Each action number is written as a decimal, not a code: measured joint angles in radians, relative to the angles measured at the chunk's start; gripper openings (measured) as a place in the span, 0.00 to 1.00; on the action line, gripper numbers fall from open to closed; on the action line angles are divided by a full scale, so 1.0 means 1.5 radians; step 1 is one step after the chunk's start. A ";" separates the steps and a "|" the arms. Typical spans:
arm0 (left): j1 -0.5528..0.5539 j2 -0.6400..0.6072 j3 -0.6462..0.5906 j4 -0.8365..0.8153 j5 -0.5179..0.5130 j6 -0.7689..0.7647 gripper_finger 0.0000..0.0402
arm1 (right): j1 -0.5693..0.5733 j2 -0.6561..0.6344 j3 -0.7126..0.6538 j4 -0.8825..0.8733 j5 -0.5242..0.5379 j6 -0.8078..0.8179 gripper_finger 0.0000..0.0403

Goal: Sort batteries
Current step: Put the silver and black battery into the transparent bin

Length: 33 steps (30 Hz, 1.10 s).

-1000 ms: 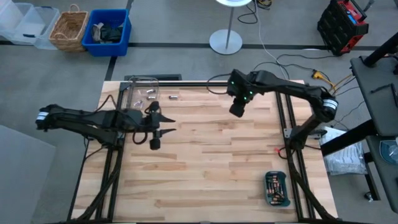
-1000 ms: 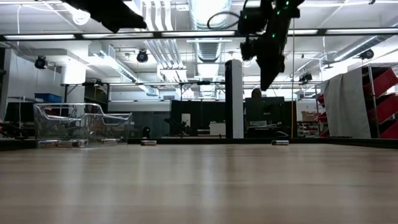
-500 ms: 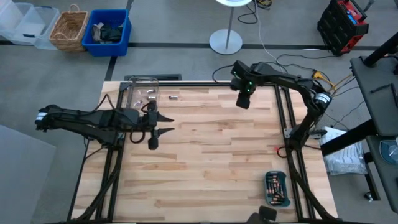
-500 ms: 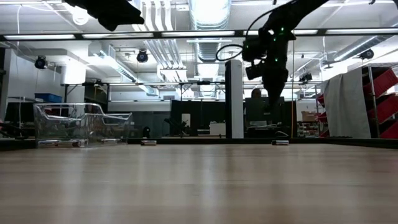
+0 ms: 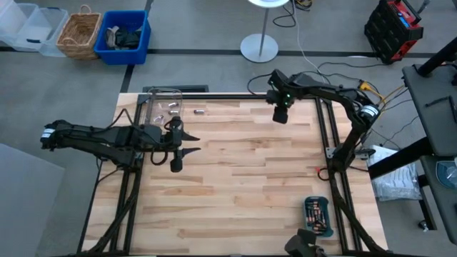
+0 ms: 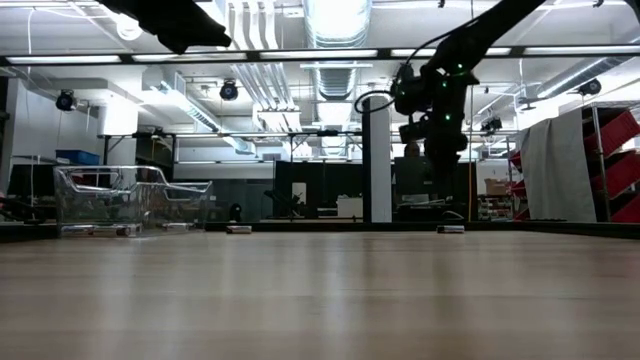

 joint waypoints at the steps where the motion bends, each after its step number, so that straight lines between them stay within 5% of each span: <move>1: 0.000 0.000 0.000 0.000 0.000 0.000 0.33 | -0.002 0.000 -0.007 0.005 0.000 -0.007 0.31; 33: 0.000 0.002 0.000 -0.001 0.000 0.003 0.33 | -0.032 0.000 -0.141 0.131 0.052 0.018 0.36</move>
